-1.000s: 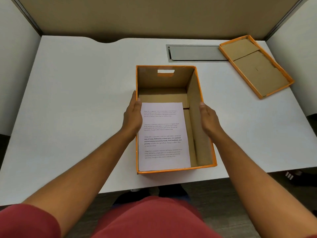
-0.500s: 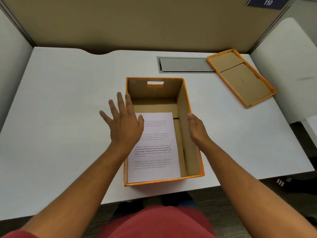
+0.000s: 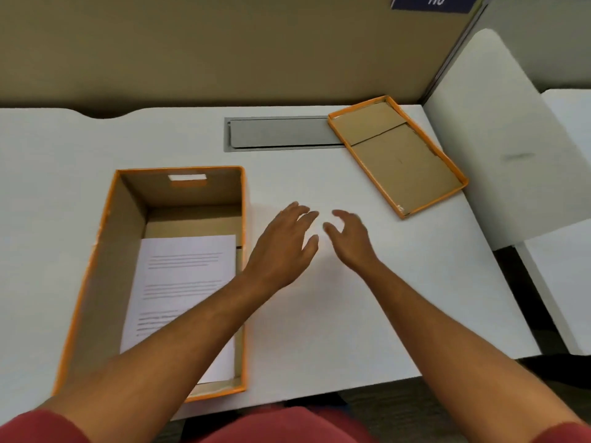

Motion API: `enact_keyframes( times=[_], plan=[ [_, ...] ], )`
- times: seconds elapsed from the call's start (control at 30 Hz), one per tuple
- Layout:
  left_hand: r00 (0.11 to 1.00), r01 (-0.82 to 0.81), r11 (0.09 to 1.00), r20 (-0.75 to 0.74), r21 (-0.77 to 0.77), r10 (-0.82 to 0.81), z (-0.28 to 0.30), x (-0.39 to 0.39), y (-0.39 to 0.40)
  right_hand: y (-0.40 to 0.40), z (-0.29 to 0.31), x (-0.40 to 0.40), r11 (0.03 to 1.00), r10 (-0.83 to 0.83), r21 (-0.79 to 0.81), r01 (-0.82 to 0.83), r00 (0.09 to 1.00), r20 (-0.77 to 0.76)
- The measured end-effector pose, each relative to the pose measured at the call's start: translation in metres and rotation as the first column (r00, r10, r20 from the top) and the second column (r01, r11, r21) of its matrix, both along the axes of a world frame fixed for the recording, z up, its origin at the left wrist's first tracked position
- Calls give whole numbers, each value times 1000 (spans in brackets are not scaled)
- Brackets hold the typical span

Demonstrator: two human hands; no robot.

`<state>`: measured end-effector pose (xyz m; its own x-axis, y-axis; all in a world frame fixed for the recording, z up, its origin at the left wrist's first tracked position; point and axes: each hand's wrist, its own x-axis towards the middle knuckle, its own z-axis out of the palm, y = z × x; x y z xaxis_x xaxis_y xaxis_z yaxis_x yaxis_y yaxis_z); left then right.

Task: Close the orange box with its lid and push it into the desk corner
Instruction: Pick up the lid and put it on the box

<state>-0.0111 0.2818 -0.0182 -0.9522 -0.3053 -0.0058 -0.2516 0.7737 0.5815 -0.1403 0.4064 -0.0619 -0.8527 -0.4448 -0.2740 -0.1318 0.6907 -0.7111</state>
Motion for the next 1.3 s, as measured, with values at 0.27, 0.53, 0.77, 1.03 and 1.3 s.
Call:
enact_keyframes(
  times=[0.27,0.53,0.77,1.03,1.3],
  plan=[
    [953,-217,951,258,219,158,-49,-72,39,75,-36,-142,810,233,580,-86,955,-183],
    [908,-347,896,339,277,247,-82,-105,47,86,-57,-90,758,411,626,-183,880,-239],
    [906,-380,886,302,267,297,-95,-151,50,89,-47,-15,775,505,520,-359,846,-169],
    [906,-371,903,299,217,300,-86,-214,29,104,-32,-189,912,106,404,68,913,-393],
    [913,-267,938,371,223,172,-102,-204,31,127,-68,-218,920,-50,380,98,989,-136]
  ],
)
